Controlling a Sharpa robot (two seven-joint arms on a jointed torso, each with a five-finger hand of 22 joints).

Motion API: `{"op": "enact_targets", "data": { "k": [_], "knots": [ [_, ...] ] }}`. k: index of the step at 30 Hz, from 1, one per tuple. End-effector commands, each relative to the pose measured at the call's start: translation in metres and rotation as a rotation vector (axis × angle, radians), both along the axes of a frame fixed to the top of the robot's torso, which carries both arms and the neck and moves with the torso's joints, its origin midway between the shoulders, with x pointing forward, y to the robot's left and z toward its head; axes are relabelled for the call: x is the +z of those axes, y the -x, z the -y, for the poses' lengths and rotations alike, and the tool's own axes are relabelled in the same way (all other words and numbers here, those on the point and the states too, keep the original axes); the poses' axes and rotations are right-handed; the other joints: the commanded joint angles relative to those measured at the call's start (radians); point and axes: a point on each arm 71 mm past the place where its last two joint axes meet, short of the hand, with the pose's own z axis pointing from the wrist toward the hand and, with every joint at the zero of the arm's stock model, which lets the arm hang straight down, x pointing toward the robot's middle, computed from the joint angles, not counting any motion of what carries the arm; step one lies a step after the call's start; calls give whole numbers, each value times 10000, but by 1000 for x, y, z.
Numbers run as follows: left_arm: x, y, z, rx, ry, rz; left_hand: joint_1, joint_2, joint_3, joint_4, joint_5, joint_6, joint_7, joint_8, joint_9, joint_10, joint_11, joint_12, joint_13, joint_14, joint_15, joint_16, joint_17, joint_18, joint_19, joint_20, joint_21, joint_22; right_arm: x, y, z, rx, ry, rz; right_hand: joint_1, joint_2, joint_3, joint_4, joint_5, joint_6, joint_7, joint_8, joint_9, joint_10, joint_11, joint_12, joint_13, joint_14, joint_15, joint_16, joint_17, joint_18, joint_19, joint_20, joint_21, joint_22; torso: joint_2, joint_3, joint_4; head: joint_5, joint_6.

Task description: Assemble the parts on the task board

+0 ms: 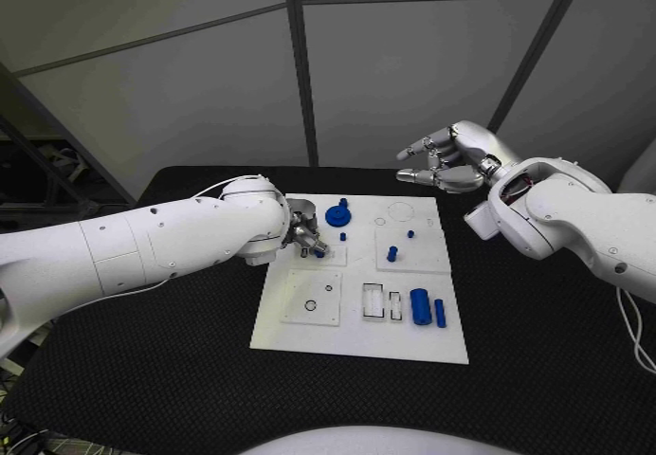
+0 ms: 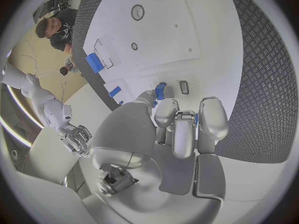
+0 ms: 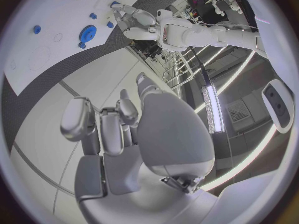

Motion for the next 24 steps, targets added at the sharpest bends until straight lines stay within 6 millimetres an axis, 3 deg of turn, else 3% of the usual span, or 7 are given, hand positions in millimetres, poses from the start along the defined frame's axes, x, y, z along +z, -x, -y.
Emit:
{"op": "enact_targets", "data": {
  "k": [1,15,20,24],
  "knots": [
    [-4,3,2,-180,-183,-235,-47,43,1908,-1821,58,77,-7,-55,23,73,-29,-37,15,894,-80,53,2003,-122,43,-18,14,0,1,0,-1,101,-18,-12,-53,38,-59,-24,3,26,8,-37,16,59,-38,-10,-4,391,-55,-57,37,164,-24,-27,-49,-2,1,2,-12,0,-5],
    [-8,1,6,-185,-282,-539,-105,29,1969,-1829,89,90,-5,-65,50,79,-27,-38,18,895,-78,56,2006,-121,38,-18,8,-3,1,0,-2,115,-2,-48,-53,38,-59,-24,3,26,8,-37,16,59,-38,-10,-4,391,-55,-57,37,164,-24,-27,-49,-2,-3,5,-3,7,-65],
    [-11,1,7,-177,-280,-779,-434,-104,2202,-1804,647,173,-22,-97,194,114,-36,-29,43,903,-84,87,2035,-123,47,-19,8,31,1,0,-2,132,1,-56,-53,38,-59,-24,3,26,8,-37,16,59,-38,-10,-4,391,-55,-57,37,164,-24,-27,-49,-2,-3,6,-11,8,-70],
    [-12,1,8,-206,-286,-944,-727,-180,2216,-1659,696,280,-65,-95,285,165,-55,5,68,918,-94,140,2089,-126,63,-27,15,66,1,0,-2,135,2,-57,-53,38,-59,-24,3,26,8,-37,16,59,-38,-10,-4,391,-55,-57,37,164,-24,-27,-49,-2,-2,4,-4,-1,-84]
  ]
}}
